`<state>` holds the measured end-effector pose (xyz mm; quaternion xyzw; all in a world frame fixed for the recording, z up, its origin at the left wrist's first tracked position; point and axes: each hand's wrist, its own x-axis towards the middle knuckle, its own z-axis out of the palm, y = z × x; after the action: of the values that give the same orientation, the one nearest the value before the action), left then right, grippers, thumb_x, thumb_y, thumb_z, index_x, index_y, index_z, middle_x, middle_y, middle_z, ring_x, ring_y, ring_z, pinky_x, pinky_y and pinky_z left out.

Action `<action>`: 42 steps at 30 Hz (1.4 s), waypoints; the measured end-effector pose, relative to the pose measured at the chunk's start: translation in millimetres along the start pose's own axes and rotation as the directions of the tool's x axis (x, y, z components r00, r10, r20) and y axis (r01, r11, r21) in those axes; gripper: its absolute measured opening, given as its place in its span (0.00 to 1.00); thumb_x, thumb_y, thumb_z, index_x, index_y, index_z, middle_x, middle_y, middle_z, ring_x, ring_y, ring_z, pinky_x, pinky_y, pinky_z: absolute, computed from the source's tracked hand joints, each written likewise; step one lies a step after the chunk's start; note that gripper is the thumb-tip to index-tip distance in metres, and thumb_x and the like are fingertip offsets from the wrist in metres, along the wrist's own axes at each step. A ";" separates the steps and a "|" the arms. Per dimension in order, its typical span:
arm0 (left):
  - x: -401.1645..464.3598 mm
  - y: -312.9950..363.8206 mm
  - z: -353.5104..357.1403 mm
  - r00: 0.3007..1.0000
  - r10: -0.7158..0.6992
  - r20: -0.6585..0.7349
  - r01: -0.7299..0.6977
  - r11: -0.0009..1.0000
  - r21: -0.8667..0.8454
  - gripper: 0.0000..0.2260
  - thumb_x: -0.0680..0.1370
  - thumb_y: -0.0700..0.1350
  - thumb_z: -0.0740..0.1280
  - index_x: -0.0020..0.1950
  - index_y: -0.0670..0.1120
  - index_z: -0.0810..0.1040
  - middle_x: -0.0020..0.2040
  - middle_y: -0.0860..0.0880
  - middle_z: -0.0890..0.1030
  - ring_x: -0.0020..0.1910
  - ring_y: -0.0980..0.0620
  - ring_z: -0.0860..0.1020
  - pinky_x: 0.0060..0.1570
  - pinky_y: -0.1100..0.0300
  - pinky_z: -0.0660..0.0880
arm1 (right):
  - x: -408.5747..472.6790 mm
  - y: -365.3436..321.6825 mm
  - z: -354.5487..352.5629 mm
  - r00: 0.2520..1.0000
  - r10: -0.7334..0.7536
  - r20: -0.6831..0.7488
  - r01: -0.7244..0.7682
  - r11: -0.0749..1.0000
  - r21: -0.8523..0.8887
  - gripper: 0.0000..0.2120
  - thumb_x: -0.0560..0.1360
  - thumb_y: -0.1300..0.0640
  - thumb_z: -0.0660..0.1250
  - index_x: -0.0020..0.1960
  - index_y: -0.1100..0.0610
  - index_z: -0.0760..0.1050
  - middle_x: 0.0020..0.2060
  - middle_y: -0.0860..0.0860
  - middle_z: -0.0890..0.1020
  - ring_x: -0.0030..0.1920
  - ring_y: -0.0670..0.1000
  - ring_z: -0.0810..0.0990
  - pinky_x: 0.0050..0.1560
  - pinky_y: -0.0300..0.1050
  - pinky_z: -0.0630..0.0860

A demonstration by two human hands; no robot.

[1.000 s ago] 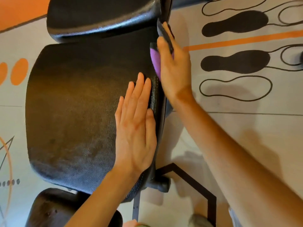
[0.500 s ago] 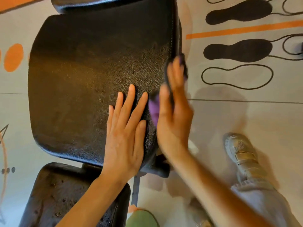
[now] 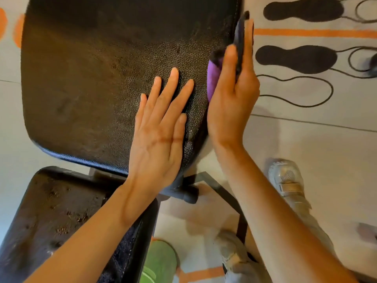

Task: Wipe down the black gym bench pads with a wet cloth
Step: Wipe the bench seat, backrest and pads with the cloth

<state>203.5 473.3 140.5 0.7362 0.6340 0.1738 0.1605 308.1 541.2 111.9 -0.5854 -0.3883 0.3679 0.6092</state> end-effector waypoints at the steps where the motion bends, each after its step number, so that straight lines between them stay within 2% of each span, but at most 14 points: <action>1: 0.3 0.0 -1.0 1.000 0.001 0.005 -0.001 1.000 -0.008 0.21 0.84 0.44 0.51 0.78 0.51 0.59 0.80 0.50 0.55 0.81 0.49 0.49 0.79 0.48 0.44 | -27.2 -0.9 -1.1 1.000 0.028 0.002 -0.028 0.999 -0.018 0.21 0.82 0.61 0.55 0.74 0.65 0.61 0.71 0.60 0.69 0.71 0.54 0.69 0.67 0.35 0.70; 4: -0.9 -0.2 -7.9 0.998 0.013 0.068 -0.009 0.998 -0.066 0.21 0.84 0.44 0.51 0.78 0.49 0.59 0.81 0.49 0.54 0.81 0.49 0.47 0.79 0.50 0.41 | -117.2 -14.7 -12.6 0.995 0.030 0.100 -0.027 0.999 -0.034 0.23 0.81 0.63 0.54 0.75 0.61 0.53 0.75 0.54 0.58 0.77 0.48 0.55 0.73 0.36 0.59; 9: -33.8 -16.4 -23.3 0.995 -0.035 0.099 0.024 0.994 0.105 0.23 0.84 0.46 0.51 0.80 0.50 0.55 0.81 0.51 0.48 0.80 0.51 0.43 0.78 0.55 0.39 | -36.5 -1.6 -7.2 1.000 0.013 0.000 -0.013 0.997 -0.071 0.22 0.82 0.59 0.54 0.75 0.63 0.59 0.72 0.58 0.67 0.70 0.49 0.70 0.63 0.30 0.71; 10: -40.2 -19.1 -25.2 0.994 -0.063 0.093 0.050 0.990 0.130 0.23 0.84 0.46 0.51 0.80 0.51 0.54 0.81 0.51 0.47 0.80 0.51 0.43 0.78 0.54 0.39 | -32.8 -2.3 -4.3 0.999 -0.002 -0.035 0.000 0.998 -0.059 0.23 0.82 0.58 0.54 0.75 0.62 0.59 0.71 0.59 0.70 0.68 0.52 0.73 0.63 0.36 0.73; 12: -45.7 -23.0 -26.5 0.991 -0.108 0.077 0.097 0.986 0.135 0.23 0.84 0.47 0.50 0.80 0.52 0.53 0.81 0.51 0.46 0.80 0.51 0.43 0.78 0.54 0.40 | -69.6 2.6 -2.5 0.998 0.033 -0.051 -0.036 0.998 -0.059 0.23 0.82 0.57 0.54 0.76 0.60 0.57 0.73 0.56 0.67 0.71 0.55 0.70 0.66 0.50 0.73; 16: -46.3 -26.3 -25.2 0.988 -0.122 0.099 0.113 0.989 0.093 0.23 0.84 0.49 0.48 0.80 0.53 0.52 0.81 0.52 0.46 0.80 0.51 0.43 0.78 0.53 0.40 | -158.2 3.5 -9.7 0.980 0.167 0.106 -0.150 0.977 -0.151 0.26 0.83 0.55 0.56 0.78 0.54 0.51 0.77 0.50 0.57 0.76 0.49 0.59 0.73 0.53 0.64; 22: -48.1 -26.5 -20.6 0.991 -0.113 0.067 0.105 0.989 0.108 0.23 0.84 0.47 0.49 0.80 0.50 0.53 0.81 0.48 0.48 0.80 0.47 0.44 0.78 0.49 0.43 | -64.0 0.3 1.6 0.994 0.017 -0.107 -0.035 0.984 -0.173 0.26 0.81 0.51 0.52 0.76 0.59 0.58 0.70 0.58 0.71 0.70 0.55 0.71 0.67 0.55 0.71; 26: -46.3 -25.7 -22.4 0.988 -0.115 0.106 0.101 0.986 0.133 0.24 0.83 0.49 0.46 0.80 0.49 0.51 0.81 0.47 0.47 0.80 0.44 0.44 0.78 0.45 0.45 | -151.8 -16.3 -2.5 0.996 0.056 0.066 -0.039 0.969 -0.244 0.26 0.82 0.61 0.53 0.77 0.62 0.49 0.77 0.58 0.54 0.78 0.53 0.53 0.76 0.54 0.58; 28: -45.7 -26.1 -22.4 0.986 -0.110 0.123 0.095 0.987 0.128 0.24 0.83 0.49 0.45 0.80 0.49 0.50 0.81 0.47 0.47 0.80 0.44 0.44 0.78 0.45 0.44 | -135.6 -8.7 -5.8 0.994 0.021 0.106 0.006 0.969 -0.247 0.26 0.82 0.62 0.53 0.77 0.65 0.49 0.77 0.60 0.55 0.78 0.55 0.54 0.76 0.55 0.58; 32: -45.9 -26.5 -22.0 0.991 -0.103 0.091 0.095 0.991 0.090 0.24 0.84 0.47 0.48 0.80 0.50 0.51 0.81 0.48 0.48 0.80 0.45 0.44 0.78 0.47 0.42 | -56.9 -4.0 -3.2 0.999 -0.042 -0.001 0.040 0.955 -0.293 0.24 0.83 0.58 0.52 0.77 0.62 0.54 0.74 0.60 0.64 0.74 0.56 0.65 0.71 0.55 0.66; 34: -47.6 -26.3 -23.2 0.991 -0.099 0.092 0.093 0.994 0.065 0.24 0.84 0.47 0.48 0.80 0.49 0.51 0.81 0.48 0.48 0.80 0.45 0.44 0.78 0.48 0.41 | -85.9 -7.0 -1.9 1.000 -0.015 0.003 0.015 0.967 -0.256 0.24 0.83 0.59 0.52 0.77 0.62 0.52 0.75 0.59 0.62 0.74 0.55 0.64 0.71 0.57 0.66; 37: -47.5 -25.6 -24.4 0.990 -0.097 0.103 0.092 0.994 0.050 0.24 0.84 0.48 0.48 0.80 0.49 0.51 0.81 0.48 0.48 0.80 0.45 0.44 0.78 0.46 0.42 | -150.3 -9.4 -16.1 0.985 0.044 0.170 -0.007 0.978 -0.209 0.27 0.82 0.64 0.53 0.77 0.62 0.48 0.77 0.58 0.54 0.77 0.55 0.56 0.72 0.61 0.63; 40: -47.7 -24.7 -25.1 0.989 -0.113 0.098 0.107 0.992 0.065 0.23 0.84 0.48 0.49 0.80 0.50 0.52 0.81 0.48 0.49 0.80 0.46 0.45 0.79 0.47 0.43 | -110.1 -4.7 -28.0 0.969 -0.003 0.248 0.072 0.961 -0.268 0.25 0.83 0.62 0.53 0.77 0.64 0.49 0.77 0.59 0.56 0.77 0.54 0.58 0.73 0.57 0.63; 42: -47.4 -23.8 -26.1 0.989 -0.127 0.073 0.121 0.989 0.079 0.23 0.84 0.48 0.51 0.80 0.50 0.53 0.81 0.48 0.49 0.80 0.48 0.45 0.79 0.49 0.43 | -55.7 -19.1 -21.9 0.979 0.003 0.205 0.062 0.949 -0.308 0.25 0.83 0.59 0.52 0.77 0.63 0.51 0.76 0.59 0.60 0.76 0.54 0.61 0.74 0.45 0.62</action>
<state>164.2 430.3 150.3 0.7069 0.6780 0.1111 0.1680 303.9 480.7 128.3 -0.6278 -0.5107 0.3504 0.4714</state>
